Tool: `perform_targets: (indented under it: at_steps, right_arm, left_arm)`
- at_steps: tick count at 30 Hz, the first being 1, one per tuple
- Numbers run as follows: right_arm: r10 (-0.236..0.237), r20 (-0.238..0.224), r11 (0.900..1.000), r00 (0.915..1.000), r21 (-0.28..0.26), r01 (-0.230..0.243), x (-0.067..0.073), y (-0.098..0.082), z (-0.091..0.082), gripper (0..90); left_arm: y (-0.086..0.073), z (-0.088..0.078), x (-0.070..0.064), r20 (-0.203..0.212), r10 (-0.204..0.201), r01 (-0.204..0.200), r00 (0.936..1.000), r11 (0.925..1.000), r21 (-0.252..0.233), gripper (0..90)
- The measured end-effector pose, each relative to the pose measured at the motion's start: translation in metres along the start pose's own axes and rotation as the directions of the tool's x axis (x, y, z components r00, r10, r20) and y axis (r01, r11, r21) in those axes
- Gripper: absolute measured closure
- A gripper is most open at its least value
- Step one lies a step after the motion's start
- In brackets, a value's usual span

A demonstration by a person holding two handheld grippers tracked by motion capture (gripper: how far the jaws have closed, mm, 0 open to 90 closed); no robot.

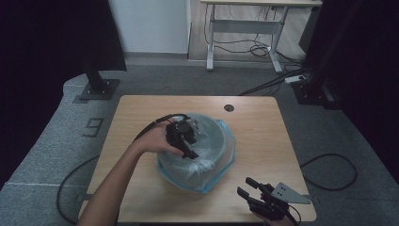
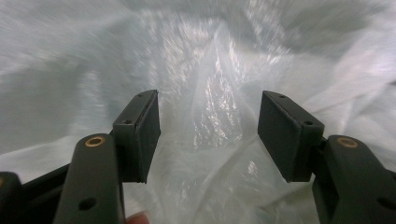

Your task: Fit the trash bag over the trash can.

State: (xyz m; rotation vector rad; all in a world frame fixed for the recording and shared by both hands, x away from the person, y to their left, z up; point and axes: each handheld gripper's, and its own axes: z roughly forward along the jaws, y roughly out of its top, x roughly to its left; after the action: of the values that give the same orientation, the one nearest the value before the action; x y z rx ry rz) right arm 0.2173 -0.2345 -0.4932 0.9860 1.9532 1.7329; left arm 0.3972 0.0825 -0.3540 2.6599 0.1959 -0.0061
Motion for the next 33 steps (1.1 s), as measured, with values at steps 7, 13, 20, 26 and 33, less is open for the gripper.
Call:
perform_targets:
  at_steps: [7, 13, 20, 26, 33]
  right_arm:
    - [-0.001, -0.001, 1.0, 1.0, 0.001, 0.001, 0.0, 0.0, 0.001, 45.5]
    - [-0.001, -0.001, 1.0, 1.0, 0.005, 0.001, 0.001, -0.001, 0.002, 45.5]
    - [-0.002, 0.0, 1.0, 1.0, 0.01, 0.002, 0.001, -0.002, 0.004, 45.5]
    - [0.0, 0.002, 1.0, 1.0, 0.012, 0.0, 0.0, -0.002, 0.003, 45.5]
    - [-0.004, 0.005, 1.0, 1.0, 0.007, 0.004, 0.0, -0.002, 0.001, 45.5]
  left_arm:
    - [-0.014, -0.026, 0.002, -0.039, -0.026, 0.025, 0.9989, 0.9991, -0.035, 39.8]
    - [-0.031, -0.028, 0.01, -0.068, -0.063, 0.065, 0.9957, 0.9976, 0.023, 40.6]
    - [-0.038, -0.013, 0.016, -0.089, -0.077, 0.089, 0.9931, 0.9866, 0.137, 40.6]
    - [-0.034, -0.01, 0.017, -0.074, -0.08, 0.09, 0.9941, 0.9851, 0.147, 40.2]
    - [-0.037, -0.02, 0.015, -0.057, -0.085, 0.088, 0.9948, 0.9945, 0.057, 38.6]
